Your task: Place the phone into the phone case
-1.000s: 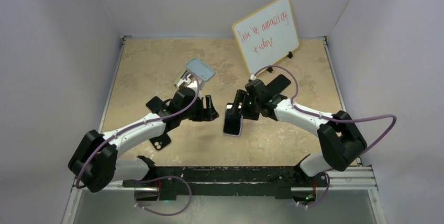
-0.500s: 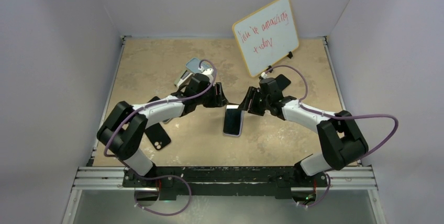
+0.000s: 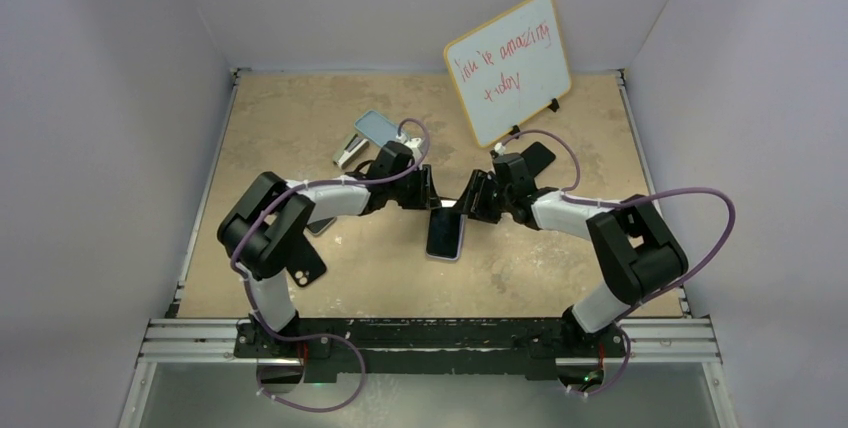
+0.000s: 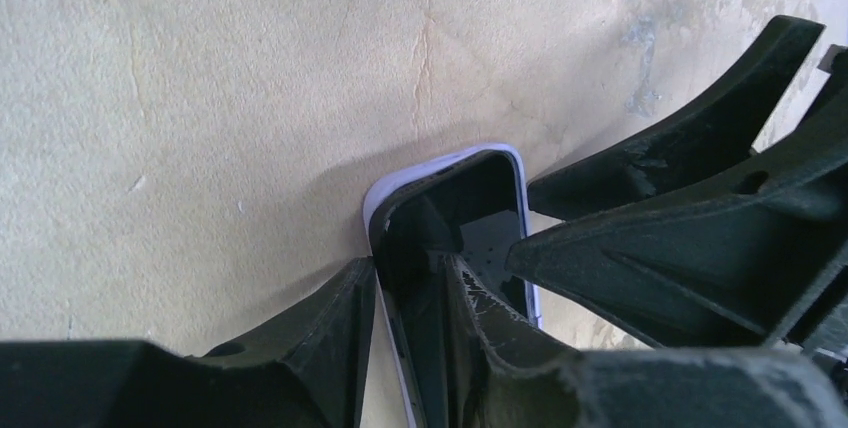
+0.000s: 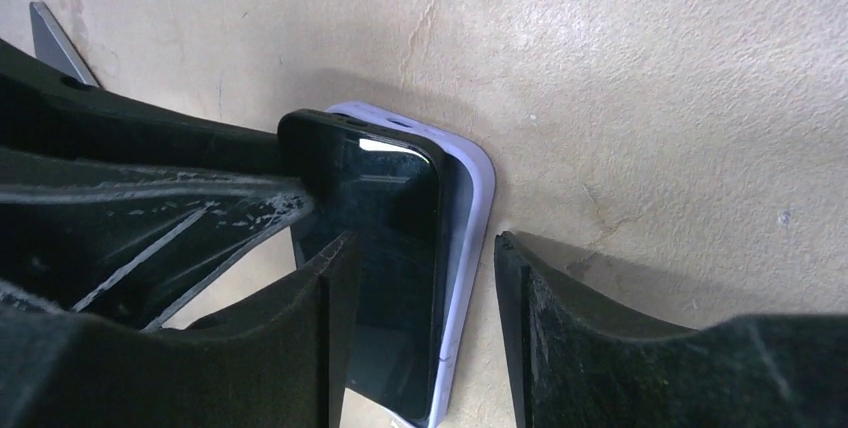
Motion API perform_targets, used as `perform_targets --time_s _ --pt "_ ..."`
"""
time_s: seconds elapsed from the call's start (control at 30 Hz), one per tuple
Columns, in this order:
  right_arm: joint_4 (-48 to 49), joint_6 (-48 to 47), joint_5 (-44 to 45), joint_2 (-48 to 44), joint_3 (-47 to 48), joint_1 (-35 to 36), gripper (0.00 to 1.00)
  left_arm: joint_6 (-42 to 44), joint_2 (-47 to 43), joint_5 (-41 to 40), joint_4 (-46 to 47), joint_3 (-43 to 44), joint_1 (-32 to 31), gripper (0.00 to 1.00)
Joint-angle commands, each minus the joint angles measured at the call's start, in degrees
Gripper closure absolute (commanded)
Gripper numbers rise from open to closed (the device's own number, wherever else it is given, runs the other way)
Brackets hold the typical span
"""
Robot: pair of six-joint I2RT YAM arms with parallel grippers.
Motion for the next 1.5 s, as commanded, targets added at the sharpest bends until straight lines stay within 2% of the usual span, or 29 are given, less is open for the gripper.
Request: perform_targets --time_s 0.0,0.17,0.37,0.57,0.73,0.83,0.93,1.0,1.1,1.3,1.47 --pt "3.36 -0.84 -0.88 0.55 -0.45 -0.34 0.48 2.46 1.83 2.22 1.43 3.59 0.34 0.75" --pt "5.45 -1.82 -1.23 1.76 -0.47 -0.41 0.53 2.50 2.30 4.26 1.87 3.80 0.22 0.87" --pt "8.38 -2.05 -2.51 2.85 -0.99 -0.36 0.55 1.62 2.97 4.41 0.24 4.15 -0.53 0.89" --pt "7.94 -2.45 -1.49 4.23 0.13 -0.41 0.58 1.28 4.21 0.07 -10.11 6.99 -1.58 0.89" --pt "9.50 -1.89 -1.20 4.67 -1.31 -0.41 0.61 0.53 2.79 -2.10 -15.74 7.64 -1.55 0.87" --pt "9.42 -1.71 -1.95 4.55 -1.41 -0.41 0.61 -0.67 1.24 0.37 -14.85 7.10 -1.48 0.84" --pt "7.81 -2.12 -2.17 2.84 -0.97 -0.37 0.56 -1.70 -1.11 2.44 -14.27 7.09 -1.22 0.73" --pt "6.07 -2.37 -2.08 1.12 -0.77 -0.40 0.50 -1.53 -2.65 2.26 -15.55 7.56 -1.18 0.69" --pt "3.13 -3.06 -1.11 -1.66 -1.21 -0.36 0.47 -1.05 -4.98 1.17 -17.32 7.06 -1.09 0.62" --pt "1.89 -1.02 -3.78 -6.53 -6.30 -0.30 0.47 -2.15 -8.34 2.34 -14.59 0.59 -1.20 0.61" --pt "4.54 2.28 -5.19 -10.08 -11.16 0.33 0.47 -3.12 -9.25 5.32 -11.28 -3.85 -1.26 0.66"
